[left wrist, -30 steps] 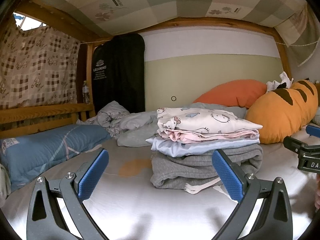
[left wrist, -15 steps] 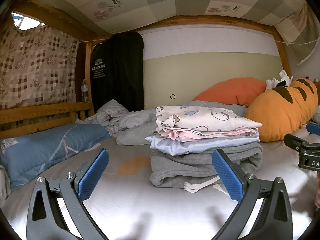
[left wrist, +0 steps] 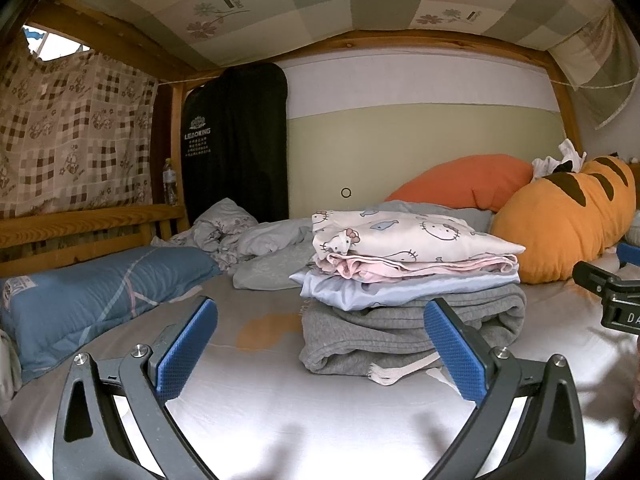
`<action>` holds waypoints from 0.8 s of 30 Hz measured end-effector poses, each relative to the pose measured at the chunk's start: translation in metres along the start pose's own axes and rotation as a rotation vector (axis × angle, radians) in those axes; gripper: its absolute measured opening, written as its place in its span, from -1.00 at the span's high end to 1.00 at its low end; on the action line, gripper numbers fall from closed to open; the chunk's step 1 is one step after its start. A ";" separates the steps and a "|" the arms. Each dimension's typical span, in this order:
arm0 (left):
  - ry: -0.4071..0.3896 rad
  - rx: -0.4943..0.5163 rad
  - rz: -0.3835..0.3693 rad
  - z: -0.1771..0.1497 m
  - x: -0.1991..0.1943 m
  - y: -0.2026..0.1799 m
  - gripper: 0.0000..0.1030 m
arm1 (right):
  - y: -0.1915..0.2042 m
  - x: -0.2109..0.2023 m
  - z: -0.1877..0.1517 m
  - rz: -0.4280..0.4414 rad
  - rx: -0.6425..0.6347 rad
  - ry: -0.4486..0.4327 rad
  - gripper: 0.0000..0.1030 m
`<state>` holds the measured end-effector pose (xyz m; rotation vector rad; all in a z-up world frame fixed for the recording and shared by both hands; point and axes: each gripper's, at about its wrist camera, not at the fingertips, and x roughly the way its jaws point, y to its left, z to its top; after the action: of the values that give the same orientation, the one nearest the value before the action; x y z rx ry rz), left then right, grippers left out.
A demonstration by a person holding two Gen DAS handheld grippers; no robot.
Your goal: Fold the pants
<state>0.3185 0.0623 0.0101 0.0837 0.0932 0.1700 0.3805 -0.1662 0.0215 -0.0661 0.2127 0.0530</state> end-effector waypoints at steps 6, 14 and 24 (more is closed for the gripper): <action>-0.010 0.005 -0.003 -0.001 -0.001 -0.002 -0.99 | 0.000 -0.004 0.001 -0.013 0.003 -0.027 -0.98; -0.021 0.015 0.001 0.000 -0.002 -0.005 -0.99 | -0.003 -0.007 0.003 -0.022 0.022 -0.040 -0.98; -0.023 0.024 0.000 0.000 -0.003 -0.006 -0.99 | -0.004 -0.010 0.004 -0.027 0.026 -0.051 -0.98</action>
<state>0.3162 0.0561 0.0096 0.1093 0.0728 0.1681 0.3724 -0.1706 0.0280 -0.0418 0.1616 0.0248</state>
